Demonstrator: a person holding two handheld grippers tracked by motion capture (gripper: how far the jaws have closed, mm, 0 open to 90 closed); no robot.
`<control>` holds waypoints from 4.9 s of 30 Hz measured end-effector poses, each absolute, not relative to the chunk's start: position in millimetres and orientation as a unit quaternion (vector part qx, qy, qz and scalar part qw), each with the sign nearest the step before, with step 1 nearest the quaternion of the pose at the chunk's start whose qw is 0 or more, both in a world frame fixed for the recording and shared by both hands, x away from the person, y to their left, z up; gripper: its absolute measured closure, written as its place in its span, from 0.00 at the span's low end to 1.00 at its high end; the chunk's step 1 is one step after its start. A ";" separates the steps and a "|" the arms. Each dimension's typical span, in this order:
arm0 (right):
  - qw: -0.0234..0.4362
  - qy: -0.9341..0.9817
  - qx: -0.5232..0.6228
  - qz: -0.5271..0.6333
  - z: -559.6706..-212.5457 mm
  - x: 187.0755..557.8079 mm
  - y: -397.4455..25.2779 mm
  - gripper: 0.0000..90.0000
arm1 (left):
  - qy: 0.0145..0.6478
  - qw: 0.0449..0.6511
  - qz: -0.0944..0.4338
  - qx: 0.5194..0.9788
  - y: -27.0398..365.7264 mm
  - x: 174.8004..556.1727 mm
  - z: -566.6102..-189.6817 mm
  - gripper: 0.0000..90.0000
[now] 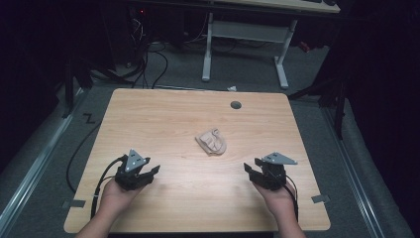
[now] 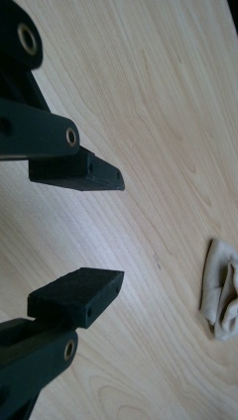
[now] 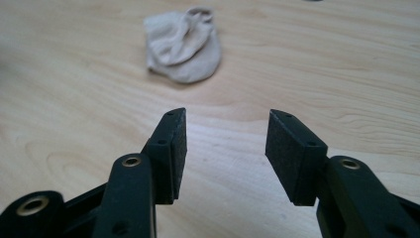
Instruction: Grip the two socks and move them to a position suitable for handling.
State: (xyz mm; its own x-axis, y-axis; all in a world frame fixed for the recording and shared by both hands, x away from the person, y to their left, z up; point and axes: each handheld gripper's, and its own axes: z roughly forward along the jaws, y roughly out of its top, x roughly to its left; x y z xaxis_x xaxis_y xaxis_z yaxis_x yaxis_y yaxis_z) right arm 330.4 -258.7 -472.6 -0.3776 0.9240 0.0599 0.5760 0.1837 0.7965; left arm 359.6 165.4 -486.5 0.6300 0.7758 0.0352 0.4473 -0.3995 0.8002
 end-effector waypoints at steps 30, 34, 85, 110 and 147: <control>0.234 0.752 0.497 0.363 -473.1 319.9 -255.4 0.57 | 0.350 0.441 0.213 0.798 161.1 350.1 -470.4 0.57; 0.230 0.759 0.491 0.361 -475.7 326.1 -250.1 0.56 | 0.346 0.442 0.222 0.797 161.5 348.7 -467.7 0.57; 0.199 0.785 0.463 0.361 -490.0 444.6 -174.3 0.58 | 0.363 0.455 0.223 0.782 189.8 355.7 -469.2 0.58; 0.190 0.795 0.454 0.354 -498.7 462.6 -172.0 0.97 | 0.367 0.449 0.218 0.785 183.3 350.5 -467.2 0.56; 0.237 0.770 0.430 0.408 -451.8 404.4 -196.2 0.98 | 0.332 0.437 0.194 0.813 158.9 363.1 -475.1 0.50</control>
